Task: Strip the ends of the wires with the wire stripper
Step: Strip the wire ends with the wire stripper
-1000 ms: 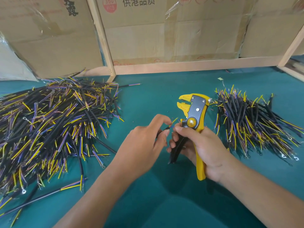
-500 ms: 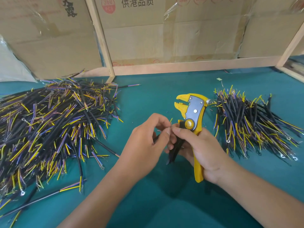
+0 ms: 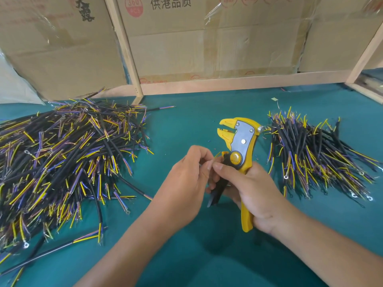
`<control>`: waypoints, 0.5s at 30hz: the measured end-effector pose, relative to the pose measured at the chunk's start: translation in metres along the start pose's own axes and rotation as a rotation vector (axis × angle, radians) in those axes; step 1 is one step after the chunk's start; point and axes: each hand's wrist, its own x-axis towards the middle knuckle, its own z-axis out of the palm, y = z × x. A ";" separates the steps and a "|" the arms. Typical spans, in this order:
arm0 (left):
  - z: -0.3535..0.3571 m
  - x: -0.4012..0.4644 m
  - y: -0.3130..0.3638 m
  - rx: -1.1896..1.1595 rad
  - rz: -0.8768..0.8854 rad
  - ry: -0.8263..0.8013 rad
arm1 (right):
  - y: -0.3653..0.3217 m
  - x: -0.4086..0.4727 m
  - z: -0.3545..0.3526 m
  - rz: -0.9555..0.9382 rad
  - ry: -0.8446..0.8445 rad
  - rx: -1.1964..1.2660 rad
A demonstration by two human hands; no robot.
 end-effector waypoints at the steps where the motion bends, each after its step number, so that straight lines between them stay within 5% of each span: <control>1: 0.000 0.000 0.000 0.005 0.002 -0.005 | 0.000 0.000 0.000 -0.004 0.000 -0.004; 15: 0.008 0.000 -0.010 -0.071 0.032 0.064 | -0.001 0.001 0.000 0.054 0.031 0.045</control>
